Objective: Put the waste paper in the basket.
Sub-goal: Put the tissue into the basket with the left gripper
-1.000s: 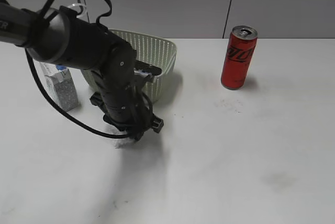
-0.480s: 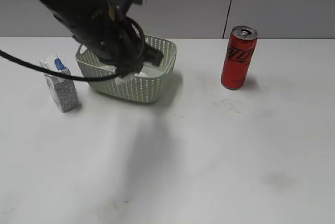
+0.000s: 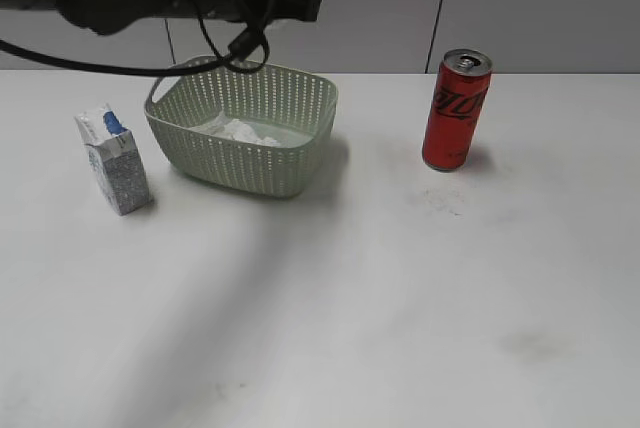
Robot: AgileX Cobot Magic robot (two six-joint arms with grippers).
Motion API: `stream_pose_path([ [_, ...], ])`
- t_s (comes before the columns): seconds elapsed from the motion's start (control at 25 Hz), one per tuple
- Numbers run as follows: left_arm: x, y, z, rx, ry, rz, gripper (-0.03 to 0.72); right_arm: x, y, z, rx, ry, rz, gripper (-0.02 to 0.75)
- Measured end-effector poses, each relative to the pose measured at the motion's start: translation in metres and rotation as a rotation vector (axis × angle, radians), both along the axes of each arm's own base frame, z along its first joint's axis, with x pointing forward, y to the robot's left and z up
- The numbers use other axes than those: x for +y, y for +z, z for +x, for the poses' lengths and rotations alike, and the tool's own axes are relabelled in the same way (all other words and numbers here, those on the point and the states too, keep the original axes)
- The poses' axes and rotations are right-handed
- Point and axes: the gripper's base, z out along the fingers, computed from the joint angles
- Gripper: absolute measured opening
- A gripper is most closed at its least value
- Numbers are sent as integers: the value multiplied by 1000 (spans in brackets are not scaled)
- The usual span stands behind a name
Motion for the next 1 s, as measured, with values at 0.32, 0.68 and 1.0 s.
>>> stream_pose_path([
  [0.32,5,-73,31,102,42,56,193,0,0,-1,-7,0,1,561],
  [0.68,11,-45,29,312,137,70,651,0,0,-1,-7,0,1,561],
  [1.0,61,37,44,540,246,225,636,0,0,-1,-7,0,1,561],
])
